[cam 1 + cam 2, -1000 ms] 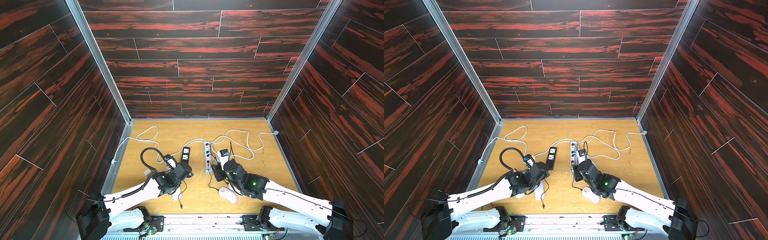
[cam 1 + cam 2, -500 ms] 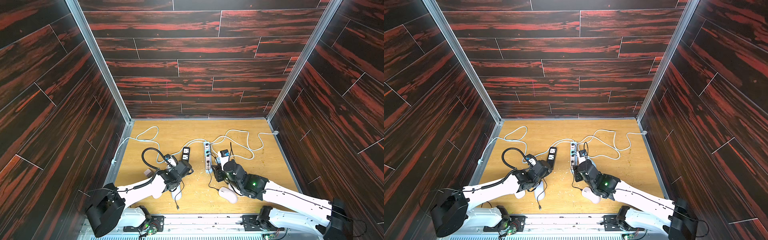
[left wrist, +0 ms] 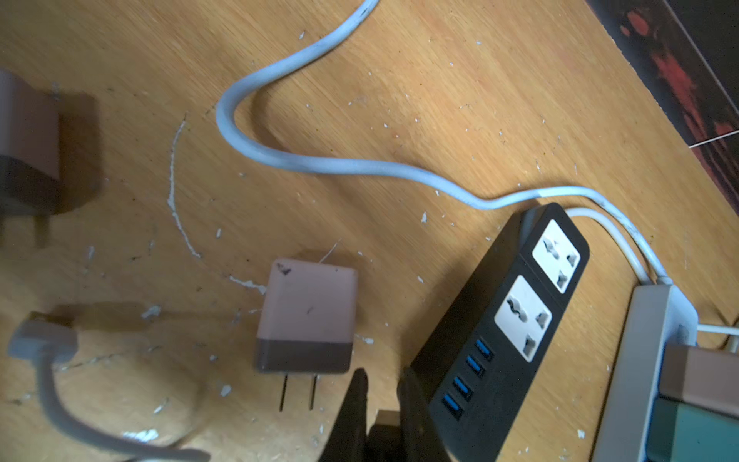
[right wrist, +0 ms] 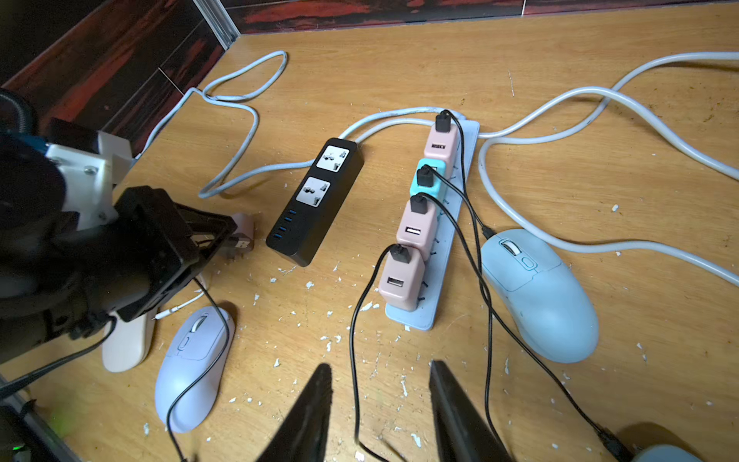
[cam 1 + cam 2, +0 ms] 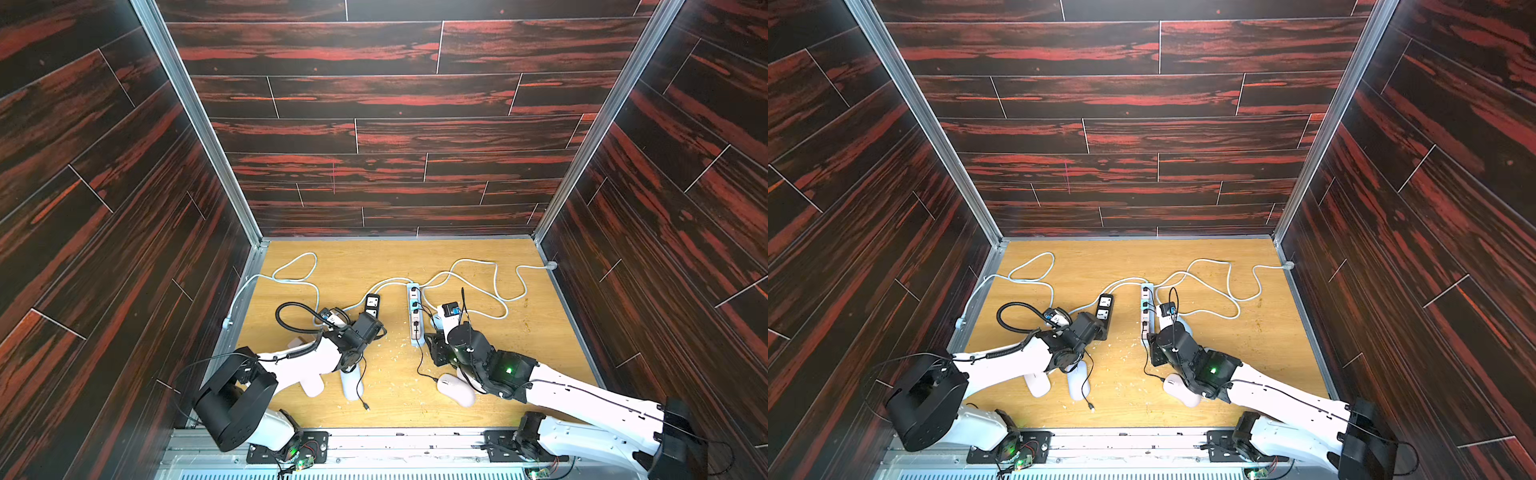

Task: Unplug the wireless mouse
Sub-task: Place the power cord at the center of the board.

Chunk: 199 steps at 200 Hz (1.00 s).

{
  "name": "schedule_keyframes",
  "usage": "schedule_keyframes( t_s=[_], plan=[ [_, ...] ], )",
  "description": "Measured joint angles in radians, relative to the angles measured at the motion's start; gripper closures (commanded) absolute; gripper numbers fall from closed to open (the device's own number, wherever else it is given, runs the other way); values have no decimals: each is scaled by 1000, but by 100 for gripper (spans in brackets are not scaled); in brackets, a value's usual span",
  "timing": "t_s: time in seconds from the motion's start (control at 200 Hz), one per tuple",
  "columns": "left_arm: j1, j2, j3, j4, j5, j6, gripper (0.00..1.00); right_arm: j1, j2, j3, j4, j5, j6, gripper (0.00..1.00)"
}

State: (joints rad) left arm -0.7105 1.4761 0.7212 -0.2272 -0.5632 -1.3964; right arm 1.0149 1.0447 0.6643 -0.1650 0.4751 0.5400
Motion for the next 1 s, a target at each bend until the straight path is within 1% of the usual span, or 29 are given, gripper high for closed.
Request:
schedule_keyframes(
  t_s=[0.085,0.14,0.155,0.2,0.246,0.341,0.511,0.611,0.721,0.882,0.997],
  plan=[
    [9,17,22,-2,6,7,73,0,0,0,0,0,1,57],
    [11,25,37,-7,6,8,60,0,0,0,-1,0,1,57],
    [12,26,40,-10,6,23,58,0,0,0,-1,0,1,57],
    [13,27,48,-12,5,17,52,0,0,0,-2,0,1,57],
    [16,27,53,-14,6,24,48,0,0,0,-4,0,1,57],
    [21,27,59,-21,5,40,44,0,0,0,-8,1,0,57],
    [27,9,66,-58,4,91,29,0,0,0,-18,2,-2,57],
    [29,-43,69,-76,12,167,23,0,-2,0,-29,1,-3,56],
    [30,-113,91,-104,65,299,17,0,-21,0,-66,-2,-2,56],
    [23,-189,109,-115,186,472,16,0,-46,3,-136,-29,21,54],
    [-27,-227,108,-117,243,544,15,0,-48,13,-212,-63,55,53]
  ],
)
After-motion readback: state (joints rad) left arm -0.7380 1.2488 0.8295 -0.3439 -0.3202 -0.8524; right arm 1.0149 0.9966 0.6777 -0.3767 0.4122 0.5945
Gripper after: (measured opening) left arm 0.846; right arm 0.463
